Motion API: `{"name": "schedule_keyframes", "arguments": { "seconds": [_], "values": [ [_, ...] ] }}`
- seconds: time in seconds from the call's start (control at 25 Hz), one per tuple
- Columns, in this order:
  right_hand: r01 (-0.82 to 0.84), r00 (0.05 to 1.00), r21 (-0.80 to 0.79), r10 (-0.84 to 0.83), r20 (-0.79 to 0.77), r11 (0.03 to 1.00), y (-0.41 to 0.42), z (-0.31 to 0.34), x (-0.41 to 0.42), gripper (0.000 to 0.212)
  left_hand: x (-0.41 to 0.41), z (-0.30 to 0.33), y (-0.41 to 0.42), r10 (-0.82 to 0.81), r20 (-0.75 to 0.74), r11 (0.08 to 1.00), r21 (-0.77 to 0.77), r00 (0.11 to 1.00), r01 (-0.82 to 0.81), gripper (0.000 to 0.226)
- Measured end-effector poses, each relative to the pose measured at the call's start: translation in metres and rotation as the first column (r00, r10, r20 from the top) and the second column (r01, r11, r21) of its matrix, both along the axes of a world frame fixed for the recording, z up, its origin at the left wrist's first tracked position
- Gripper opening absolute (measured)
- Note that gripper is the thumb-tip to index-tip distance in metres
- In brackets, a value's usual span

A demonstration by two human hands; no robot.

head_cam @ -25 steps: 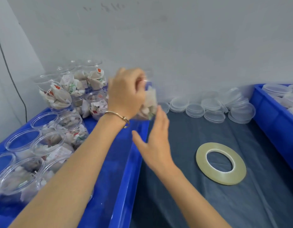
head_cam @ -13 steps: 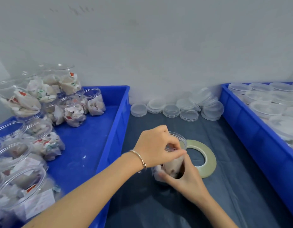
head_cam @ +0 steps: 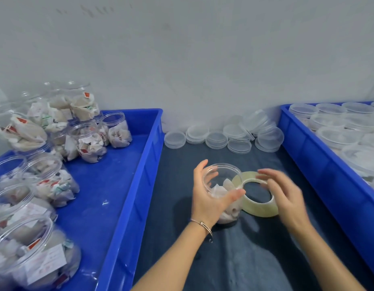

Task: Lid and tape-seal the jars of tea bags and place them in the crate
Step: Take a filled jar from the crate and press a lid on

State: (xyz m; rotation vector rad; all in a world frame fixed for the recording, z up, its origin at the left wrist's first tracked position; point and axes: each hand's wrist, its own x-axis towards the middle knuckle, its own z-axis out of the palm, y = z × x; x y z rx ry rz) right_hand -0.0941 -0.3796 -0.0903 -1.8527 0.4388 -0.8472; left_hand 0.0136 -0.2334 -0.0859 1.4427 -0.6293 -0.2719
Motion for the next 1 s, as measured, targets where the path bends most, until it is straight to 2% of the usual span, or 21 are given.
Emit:
{"name": "schedule_keyframes", "arguments": {
  "seconds": [0.08,0.12,0.16,0.24,0.32,0.48,0.56,0.72,0.8,0.88,0.92,1.0],
  "values": [
    [0.249,0.945,-0.127,-0.270,-0.184,0.960,-0.029,-0.001,0.009,0.029,-0.012,-0.016,-0.004,0.038,0.011,0.999,-0.035,0.999,-0.038,0.094],
    [0.277,0.893,-0.173,-0.320,-0.318,0.945,-0.043,-0.004,0.015,0.041,-0.016,-0.025,-0.004,0.033,0.007,0.999,-0.035,0.999,-0.033,0.093],
    [0.264,0.842,-0.198,-0.326,-0.430,0.944,-0.057,-0.008,0.020,0.051,-0.018,-0.031,-0.004,0.017,-0.008,0.999,-0.031,1.000,-0.017,0.093],
    [0.190,0.772,-0.253,-0.303,-0.559,0.949,-0.081,-0.013,0.030,0.063,-0.017,-0.038,-0.006,-0.011,-0.042,0.999,-0.037,0.999,0.010,0.094],
    [0.093,0.731,-0.315,-0.280,-0.622,0.944,-0.097,-0.014,0.044,0.067,-0.013,-0.043,-0.009,-0.033,-0.071,0.998,-0.051,0.997,0.030,0.094],
    [-0.138,0.712,-0.386,-0.180,-0.679,0.912,-0.104,-0.007,0.089,0.066,-0.008,-0.047,-0.011,-0.030,-0.052,0.998,-0.052,0.998,0.027,0.092],
    [-0.220,0.628,-0.379,-0.167,-0.760,0.899,-0.098,-0.006,0.112,0.066,-0.009,-0.048,-0.012,-0.026,-0.046,0.998,-0.058,0.999,0.023,0.093],
    [-0.251,0.413,-0.337,-0.214,-0.885,0.907,-0.086,-0.012,0.135,0.066,-0.008,-0.052,-0.013,-0.028,-0.047,0.997,-0.069,0.998,0.025,0.093],
    [-0.246,0.371,-0.342,-0.238,-0.898,0.907,-0.083,-0.015,0.140,0.068,-0.007,-0.052,-0.014,-0.024,-0.042,0.998,-0.064,0.999,0.022,0.092],
    [-0.216,0.386,-0.353,-0.252,-0.887,0.910,-0.082,-0.011,0.144,0.066,-0.006,-0.052,-0.014,-0.022,-0.037,0.998,-0.054,0.999,0.020,0.091],
    [-0.201,0.434,-0.375,-0.261,-0.862,0.905,-0.081,-0.007,0.143,0.062,-0.006,-0.051,-0.014,-0.020,-0.037,0.999,-0.051,0.999,0.019,0.091],
    [-0.114,0.633,-0.512,-0.335,-0.698,0.851,-0.079,-0.005,0.137,0.042,-0.006,-0.051,-0.014,-0.020,-0.040,0.999,-0.048,0.999,0.018,0.092]
  ]
}}
